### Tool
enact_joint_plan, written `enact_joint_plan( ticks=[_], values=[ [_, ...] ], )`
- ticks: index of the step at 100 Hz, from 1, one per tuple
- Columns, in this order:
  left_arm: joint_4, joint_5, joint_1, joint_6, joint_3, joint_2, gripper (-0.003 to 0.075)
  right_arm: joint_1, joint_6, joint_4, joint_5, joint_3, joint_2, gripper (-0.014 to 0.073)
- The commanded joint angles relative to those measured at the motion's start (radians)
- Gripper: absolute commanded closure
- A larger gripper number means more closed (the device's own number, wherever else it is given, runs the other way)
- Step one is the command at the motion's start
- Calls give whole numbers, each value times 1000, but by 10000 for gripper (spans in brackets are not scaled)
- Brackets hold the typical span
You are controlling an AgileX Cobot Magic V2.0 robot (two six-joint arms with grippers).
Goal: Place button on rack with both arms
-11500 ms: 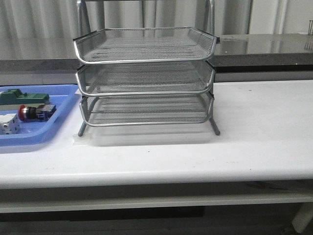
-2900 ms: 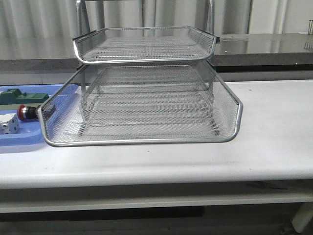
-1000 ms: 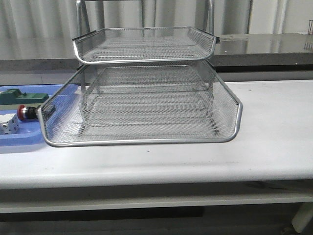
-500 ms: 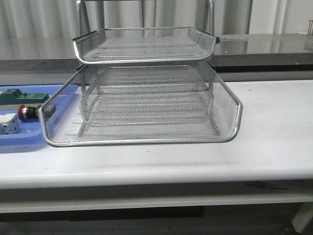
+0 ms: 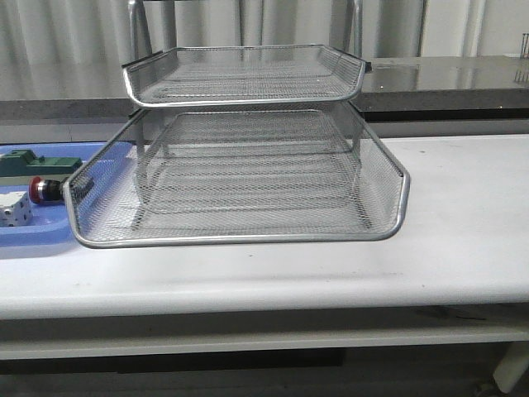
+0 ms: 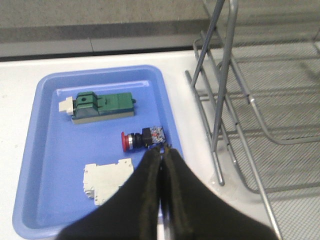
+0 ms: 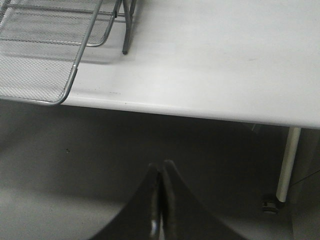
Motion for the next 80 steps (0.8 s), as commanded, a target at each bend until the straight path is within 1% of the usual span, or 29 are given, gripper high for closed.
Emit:
enact_joint_plan(
  ticks=[1,11,19,31,40,45,52,57,59,62,67,71,73,80],
  values=[
    [41,28,2,9,-107,71,741,-3,0,-5,-64,-32,4,662],
    [81,112,2,36,-195,166,741,-3,0,-5,-64,-32,4,662],
    [109,154,2,68,-246,235,741,-3,0,-5,-64,-32,4,662],
    [130,219,2,148,-311,313,741,-3,0,-5,-64,-32,4,662],
    [130,269,2,205,-346,355,716,-3,0,-5,-64,-32,4,662],
    [132,286,2,212,-356,370,666,-3,0,-5,-64,-32,4,662],
    [132,296,2,233,-359,382,545,-3,0,-5,-64,-32,4,662],
    [132,304,2,245,-361,383,418,-3,0,-5,-64,-32,4,662],
    [132,304,2,245,-361,383,385,-3,0,-5,-64,-32,4,662],
    [132,306,2,245,-361,383,308,-3,0,-5,-64,-32,4,662],
    [132,303,2,245,-361,383,230,-3,0,-5,-64,-32,4,662],
    [132,301,2,245,-361,383,196,-3,0,-5,-64,-32,4,662],
    [132,300,2,245,-361,383,192,-3,0,-5,-64,-32,4,662],
    [132,300,2,245,-361,383,202,-3,0,-5,-64,-32,4,662]
  ],
)
